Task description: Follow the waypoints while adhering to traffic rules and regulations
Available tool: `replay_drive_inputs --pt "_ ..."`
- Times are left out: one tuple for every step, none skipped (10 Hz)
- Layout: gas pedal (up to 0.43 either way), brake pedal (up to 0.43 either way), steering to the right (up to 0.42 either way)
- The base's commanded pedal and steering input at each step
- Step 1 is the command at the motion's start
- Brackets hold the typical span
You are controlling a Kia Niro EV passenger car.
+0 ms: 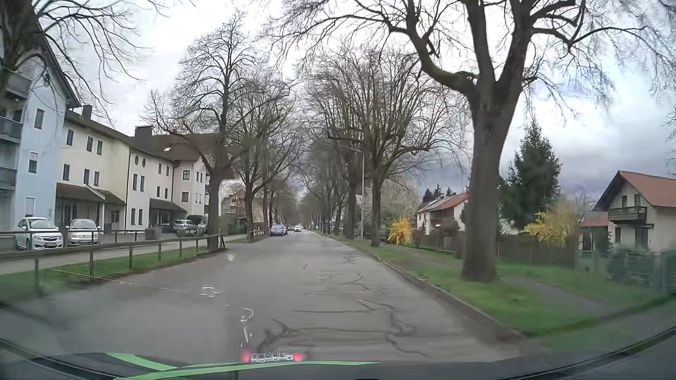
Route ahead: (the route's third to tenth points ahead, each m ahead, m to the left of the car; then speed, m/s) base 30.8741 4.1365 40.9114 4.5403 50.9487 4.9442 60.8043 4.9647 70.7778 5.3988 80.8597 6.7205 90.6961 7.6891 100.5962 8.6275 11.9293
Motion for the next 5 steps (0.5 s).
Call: replay_drive_inputs --pt "0.11 0.0 -0.007" --pt "0.11 0.0 -0.007" --pt "0.11 0.0 -0.006" --pt "0.11 0.0 -0.006" --pt "0.11 0.0 -0.006"
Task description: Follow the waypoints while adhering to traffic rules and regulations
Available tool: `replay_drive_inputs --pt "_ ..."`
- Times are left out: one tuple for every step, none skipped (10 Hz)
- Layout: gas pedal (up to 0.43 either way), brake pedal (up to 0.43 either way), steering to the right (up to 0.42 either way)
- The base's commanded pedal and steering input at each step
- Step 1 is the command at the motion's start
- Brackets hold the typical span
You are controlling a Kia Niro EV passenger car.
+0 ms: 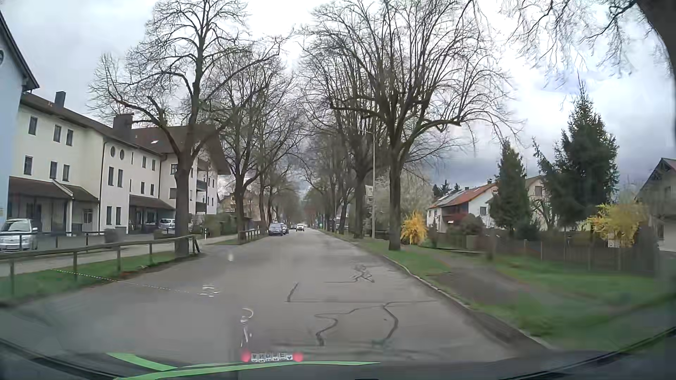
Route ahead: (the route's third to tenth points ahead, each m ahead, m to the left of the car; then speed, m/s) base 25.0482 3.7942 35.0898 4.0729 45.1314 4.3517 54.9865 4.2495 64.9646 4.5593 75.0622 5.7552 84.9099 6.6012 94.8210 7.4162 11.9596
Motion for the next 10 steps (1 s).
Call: replay_drive_inputs --pt "0.11 0.0 -0.005" --pt "0.11 0.0 -0.004" --pt "0.118 0.0 -0.004" --pt "0.118 0.0 -0.002" --pt "0.118 0.0 -0.001" --pt "0.118 0.0 -0.001" --pt "0.118 0.0 -0.001" --pt "0.11 0.0 -0.001" --pt "0.11 0.0 -0.002" --pt "0.11 0.0 -0.002"
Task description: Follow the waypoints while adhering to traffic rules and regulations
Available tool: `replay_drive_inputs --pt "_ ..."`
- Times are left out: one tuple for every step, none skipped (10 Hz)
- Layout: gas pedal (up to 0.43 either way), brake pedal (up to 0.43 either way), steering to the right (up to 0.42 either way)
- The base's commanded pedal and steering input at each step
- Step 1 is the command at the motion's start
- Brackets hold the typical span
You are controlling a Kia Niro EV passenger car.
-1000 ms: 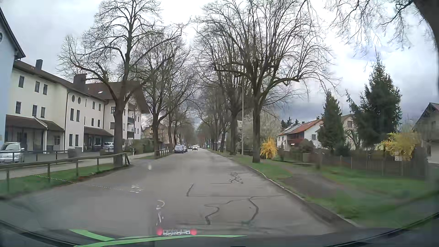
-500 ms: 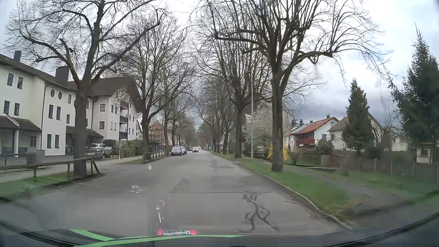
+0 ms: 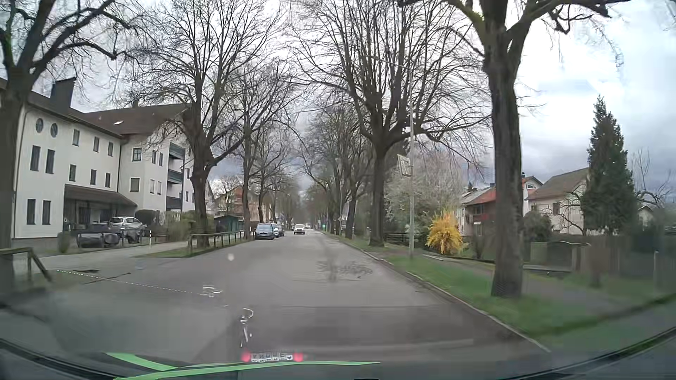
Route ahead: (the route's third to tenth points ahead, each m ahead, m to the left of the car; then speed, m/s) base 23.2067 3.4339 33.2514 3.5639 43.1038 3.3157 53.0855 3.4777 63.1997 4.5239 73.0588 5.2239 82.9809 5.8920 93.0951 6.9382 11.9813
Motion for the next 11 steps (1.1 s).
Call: replay_drive_inputs --pt "0.11 0.0 -0.004" --pt "0.11 0.0 -0.005" --pt "0.11 0.0 -0.005" --pt "0.11 0.0 -0.005" --pt "0.11 0.0 -0.005" --pt "0.098 0.0 -0.005" --pt "0.098 0.0 -0.006" --pt "0.098 0.0 -0.007" --pt "0.098 0.0 -0.007" --pt "0.098 0.0 -0.008" --pt "0.098 0.0 -0.008"
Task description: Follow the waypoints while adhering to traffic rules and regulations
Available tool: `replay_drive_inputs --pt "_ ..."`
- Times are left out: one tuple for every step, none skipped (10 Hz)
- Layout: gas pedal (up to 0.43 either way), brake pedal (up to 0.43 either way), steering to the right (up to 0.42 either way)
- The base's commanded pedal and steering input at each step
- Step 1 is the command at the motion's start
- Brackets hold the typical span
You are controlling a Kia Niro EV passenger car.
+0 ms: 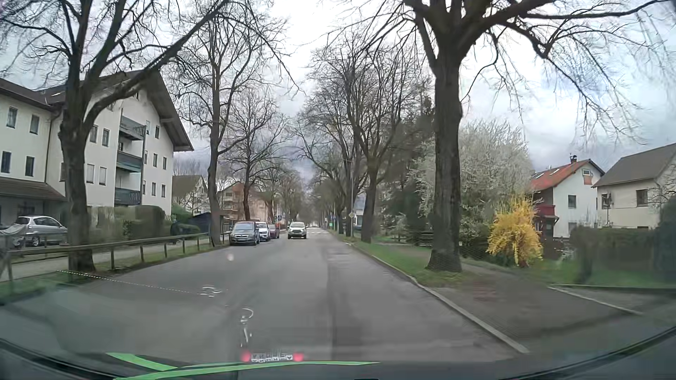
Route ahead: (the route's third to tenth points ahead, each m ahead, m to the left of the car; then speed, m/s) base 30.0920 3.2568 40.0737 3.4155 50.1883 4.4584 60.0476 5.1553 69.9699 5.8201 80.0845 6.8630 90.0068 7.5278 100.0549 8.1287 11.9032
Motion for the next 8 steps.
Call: replay_drive_inputs --pt "0.098 0.0 -0.008" --pt "0.098 0.0 -0.008" --pt "0.11 0.0 -0.008" --pt "0.11 0.0 -0.007" --pt "0.11 0.0 -0.006" --pt "0.11 0.0 -0.006" --pt "0.11 0.0 -0.006" --pt "0.11 0.0 -0.006"
